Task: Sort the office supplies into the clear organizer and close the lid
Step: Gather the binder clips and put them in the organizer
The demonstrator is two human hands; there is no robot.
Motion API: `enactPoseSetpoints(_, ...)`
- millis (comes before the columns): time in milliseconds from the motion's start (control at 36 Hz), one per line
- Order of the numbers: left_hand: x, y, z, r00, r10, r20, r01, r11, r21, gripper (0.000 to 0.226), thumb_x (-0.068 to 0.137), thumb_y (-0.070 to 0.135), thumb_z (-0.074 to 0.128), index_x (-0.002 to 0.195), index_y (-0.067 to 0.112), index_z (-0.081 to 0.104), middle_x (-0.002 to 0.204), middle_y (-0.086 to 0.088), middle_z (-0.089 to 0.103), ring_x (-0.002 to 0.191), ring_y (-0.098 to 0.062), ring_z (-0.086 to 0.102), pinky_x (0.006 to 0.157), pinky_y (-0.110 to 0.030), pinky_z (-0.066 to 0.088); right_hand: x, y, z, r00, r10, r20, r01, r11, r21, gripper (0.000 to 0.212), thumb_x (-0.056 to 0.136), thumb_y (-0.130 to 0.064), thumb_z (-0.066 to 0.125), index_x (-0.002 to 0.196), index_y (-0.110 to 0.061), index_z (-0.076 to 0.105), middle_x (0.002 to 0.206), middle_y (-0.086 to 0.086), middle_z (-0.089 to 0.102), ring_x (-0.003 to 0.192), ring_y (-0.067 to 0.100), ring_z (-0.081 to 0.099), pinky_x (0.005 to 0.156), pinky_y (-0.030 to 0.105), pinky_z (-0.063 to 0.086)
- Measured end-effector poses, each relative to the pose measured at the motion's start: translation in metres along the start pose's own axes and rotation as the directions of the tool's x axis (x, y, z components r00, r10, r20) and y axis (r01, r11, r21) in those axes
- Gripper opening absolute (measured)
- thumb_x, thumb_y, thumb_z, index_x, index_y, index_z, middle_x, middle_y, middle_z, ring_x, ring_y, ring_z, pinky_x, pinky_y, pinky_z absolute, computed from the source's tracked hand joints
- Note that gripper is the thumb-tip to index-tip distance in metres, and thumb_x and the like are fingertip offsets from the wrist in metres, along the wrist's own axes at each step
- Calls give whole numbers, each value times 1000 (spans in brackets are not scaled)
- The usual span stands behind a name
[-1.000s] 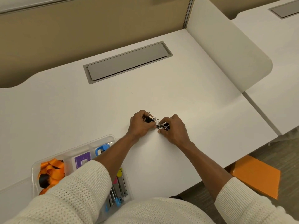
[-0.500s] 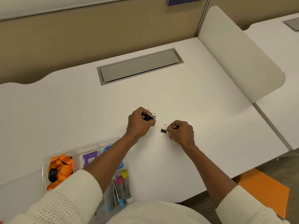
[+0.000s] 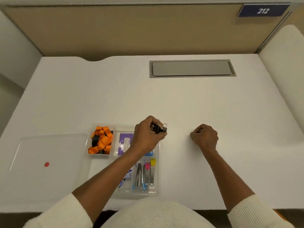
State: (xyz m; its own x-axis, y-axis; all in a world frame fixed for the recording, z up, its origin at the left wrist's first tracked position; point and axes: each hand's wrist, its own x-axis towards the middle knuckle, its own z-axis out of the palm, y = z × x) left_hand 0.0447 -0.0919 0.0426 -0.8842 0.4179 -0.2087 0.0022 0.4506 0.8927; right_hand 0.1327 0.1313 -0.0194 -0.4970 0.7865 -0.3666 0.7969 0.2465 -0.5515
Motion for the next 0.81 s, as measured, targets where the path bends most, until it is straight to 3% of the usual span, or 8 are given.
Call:
enactPoseSetpoints(111,-28,-22,-30,998,-31,-63,33,999,26,28,78,15,89,98,17,69,93,9,77,87,-6,72,80,-27,62,-11,-11,3,999,-7,39,6,1000,11,8,71,-10,73,74,-17,72,72,-1,75,79,26,72,75,33,57)
enactPoseSetpoints(222,-60,-44,-62,988,-76,-135,82,996,34,29,79,14,89,99,21,68,91,12,76,88,-3,72,82,-32,64,-28,-17,2,995,44,92,-56,990,133,9,67,-10,76,74,-16,75,63,-1,75,77,26,75,65,30,52)
enactPoseSetpoints(361,-101,-68,-107,967,-131,-221,142,989,35,29,81,10,87,101,22,68,94,12,77,89,-5,75,80,-23,63,-54,-33,-4,987,14,160,-58,960,273,14,69,-6,89,74,-11,77,69,0,78,73,27,81,92,45,64)
enactPoseSetpoints(444,-120,-83,-133,954,-128,-272,165,979,117,31,80,15,89,100,24,67,92,16,75,81,-3,74,71,-11,57,-76,-54,-6,979,-87,185,22,945,327,14,72,-4,89,75,-7,76,77,4,80,70,26,81,96,51,62)
enactPoseSetpoints(500,-131,-93,-146,948,-130,-291,186,967,172,32,80,18,90,100,27,66,92,17,73,82,-4,73,72,-14,59,-92,-73,-3,964,-160,213,78,935,347,14,73,-5,90,76,-7,76,78,4,80,69,25,81,94,51,63)
enactPoseSetpoints(639,-149,-117,-171,948,-126,-291,217,927,305,35,82,23,89,107,25,66,101,13,72,90,-7,70,80,-26,62,-141,-120,25,860,-373,348,266,910,319,14,80,-7,89,75,-12,77,73,6,77,74,26,80,81,50,67)
enactPoseSetpoints(806,-157,-134,-183,982,-50,-180,138,843,521,33,89,29,82,114,21,63,107,5,69,87,-11,68,77,-29,61,-204,-162,84,670,-472,573,413,878,241,13,79,-11,90,80,-13,77,75,3,80,69,16,80,75,38,67)
